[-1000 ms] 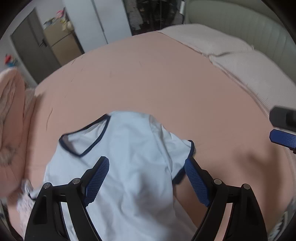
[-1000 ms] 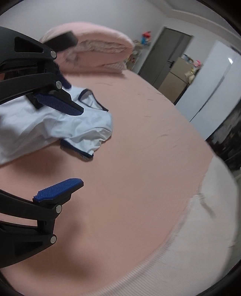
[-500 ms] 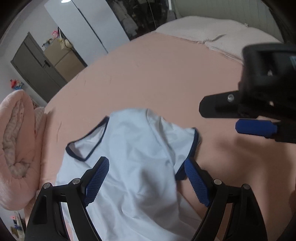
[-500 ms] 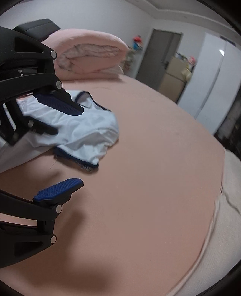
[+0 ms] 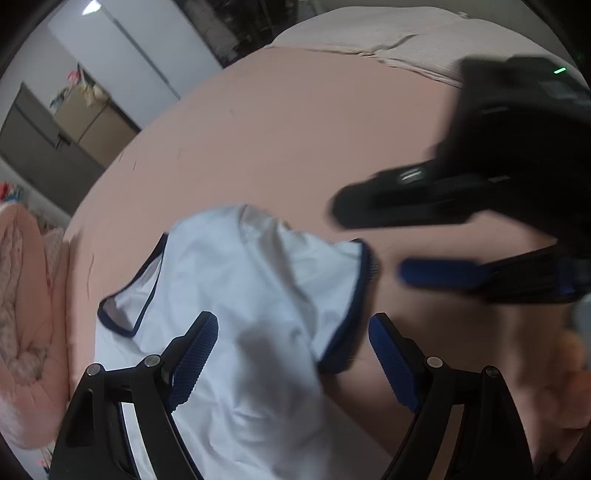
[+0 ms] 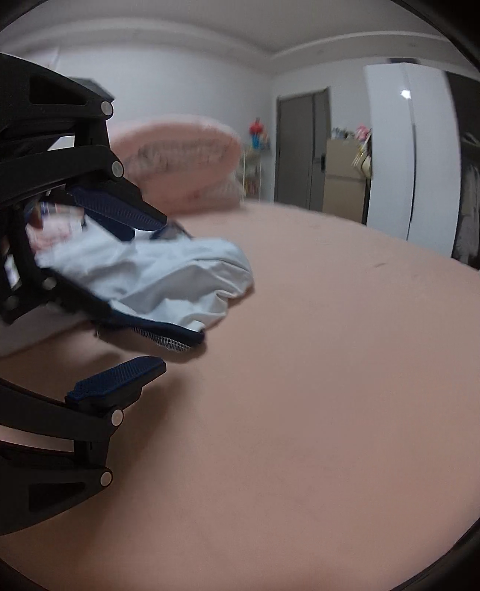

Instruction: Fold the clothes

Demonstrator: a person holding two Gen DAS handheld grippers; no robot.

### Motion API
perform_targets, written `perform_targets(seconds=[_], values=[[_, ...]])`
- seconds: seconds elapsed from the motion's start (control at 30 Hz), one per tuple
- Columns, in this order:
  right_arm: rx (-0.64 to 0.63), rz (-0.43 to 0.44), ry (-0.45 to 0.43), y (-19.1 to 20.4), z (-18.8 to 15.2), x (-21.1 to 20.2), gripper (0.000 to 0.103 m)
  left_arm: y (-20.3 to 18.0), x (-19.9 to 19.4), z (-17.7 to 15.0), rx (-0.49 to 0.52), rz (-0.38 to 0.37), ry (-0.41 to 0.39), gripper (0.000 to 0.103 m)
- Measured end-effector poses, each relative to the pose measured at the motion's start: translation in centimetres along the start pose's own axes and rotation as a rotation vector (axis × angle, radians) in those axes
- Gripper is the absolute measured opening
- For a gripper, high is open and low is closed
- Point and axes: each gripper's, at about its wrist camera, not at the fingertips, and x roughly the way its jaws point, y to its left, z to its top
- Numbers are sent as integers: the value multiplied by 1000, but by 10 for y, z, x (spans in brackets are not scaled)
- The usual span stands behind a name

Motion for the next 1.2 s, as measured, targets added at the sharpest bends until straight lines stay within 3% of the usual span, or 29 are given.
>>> perform_targets(seconds=[0.13,0.23,0.43,0.53,0.63,0.7,0.8,1.03,1.1,1.2], values=[[15,28,-18,-4,-4,12,70,-6,10,-2,3,-6,-1,84],[8,45,-30,-7,-4,8,70,-4,23,-5,21,53,14,84],[33,97,-41,-16,-4,-4,70,-14,40,-5,137,156,-30,83],[48,134,-48,-20,-3,-7,70,-30,40,-9,243,219,-98,74],[77,180,-53,-23,-3,1,69,-44,47,-15,340,254,-119,40],[80,165,-42,-19,-4,4,69,-42,51,-18,331,234,-116,23],[95,98,-2,-12,-5,13,69,-26,49,-20,244,166,-118,12],[132,-68,69,2,3,41,69,21,37,-11,7,-8,-116,8],[135,-73,107,4,5,55,69,27,34,-9,-36,-45,-108,8],[125,-62,93,7,3,58,69,25,36,-11,-36,-56,-104,8]])
